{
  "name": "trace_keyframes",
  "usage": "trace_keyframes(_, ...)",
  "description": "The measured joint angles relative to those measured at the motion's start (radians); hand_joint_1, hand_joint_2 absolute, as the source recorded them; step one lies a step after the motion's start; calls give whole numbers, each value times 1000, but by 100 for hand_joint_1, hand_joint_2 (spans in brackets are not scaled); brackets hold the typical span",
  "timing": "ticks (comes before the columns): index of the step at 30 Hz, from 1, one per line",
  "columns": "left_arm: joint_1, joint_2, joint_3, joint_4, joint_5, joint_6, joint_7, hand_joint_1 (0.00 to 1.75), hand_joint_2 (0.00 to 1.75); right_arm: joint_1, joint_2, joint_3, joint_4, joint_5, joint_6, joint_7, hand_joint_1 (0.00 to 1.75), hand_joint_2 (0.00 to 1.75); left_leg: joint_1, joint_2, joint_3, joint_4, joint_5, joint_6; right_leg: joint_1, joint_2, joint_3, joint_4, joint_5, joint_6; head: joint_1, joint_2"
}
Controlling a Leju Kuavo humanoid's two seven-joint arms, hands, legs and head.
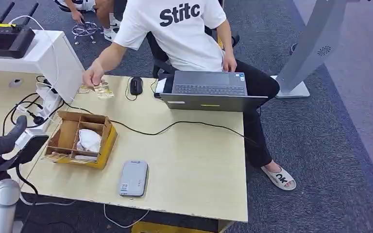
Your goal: Pass the card to the sensor for recognition and then transmit it.
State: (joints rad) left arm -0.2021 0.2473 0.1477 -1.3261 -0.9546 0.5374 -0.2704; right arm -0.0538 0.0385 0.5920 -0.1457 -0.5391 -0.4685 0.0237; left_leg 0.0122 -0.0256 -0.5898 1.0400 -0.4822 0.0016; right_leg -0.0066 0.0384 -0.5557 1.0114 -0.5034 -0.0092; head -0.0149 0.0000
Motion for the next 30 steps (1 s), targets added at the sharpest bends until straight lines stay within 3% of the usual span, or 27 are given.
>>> trace_keyframes(9, -82, -107, -45, 145, 200, 61, -71, 0, 175, -3, 0, 22, 0, 4, -4, -3, 0, 175, 0, -1, 0, 0, 0, 0, 0, -1, 0, 0, 0, 0, 0, 0)
trace_keyframes(15, -104, -137, -72, 203, 179, 67, -66, 0, 175, -2, 0, 35, 0, 2, -6, 18, 0, 175, 0, 0, 0, 0, 0, 0, 0, 0, 0, 0, 0, 0, 0, 0)
trace_keyframes(23, -110, -157, -91, 227, 156, 78, -66, 0, 175, 0, 0, 40, 0, 3, -3, -7, 0, 175, 0, 0, 0, 0, 0, 0, 0, 0, 0, 0, 0, 0, 0, 0)
trace_keyframes(24, -110, -158, -95, 228, 147, 79, -65, 56, 175, 1, 0, 40, 0, 3, -3, -8, 0, 175, 0, 0, 0, 0, 0, 0, 0, 0, 0, 0, 0, 0, 0, 0)
trace_keyframes(25, -109, -160, -100, 229, 138, 79, -64, 154, 175, 1, 0, 42, 0, 3, -3, -11, 0, 175, 0, 0, 0, 0, 0, 0, 0, 0, 0, 0, 0, 0, 0, 0)
trace_keyframes(27, -109, -160, -105, 231, 131, 79, -59, 154, 175, 2, 0, 42, 0, 3, -3, -11, 0, 175, 0, 0, 0, 0, 0, 0, 0, 0, 0, 0, 0, 0, 0, 0)
trace_keyframes(28, -109, -160, -106, 233, 125, 79, -58, 175, 175, 2, 0, 43, 0, 3, -3, -11, 0, 175, 0, 0, 0, 0, 0, 0, 0, 0, 0, 0, 0, 0, 0, 0)
trace_keyframes(30, -107, -160, -110, 235, 123, 79, -55, 175, 175, 3, 0, 45, 1, 3, -3, -9, 0, 175, 0, 0, 0, 0, 0, 0, 0, 0, 0, 0, 0, 0, 0, 0)
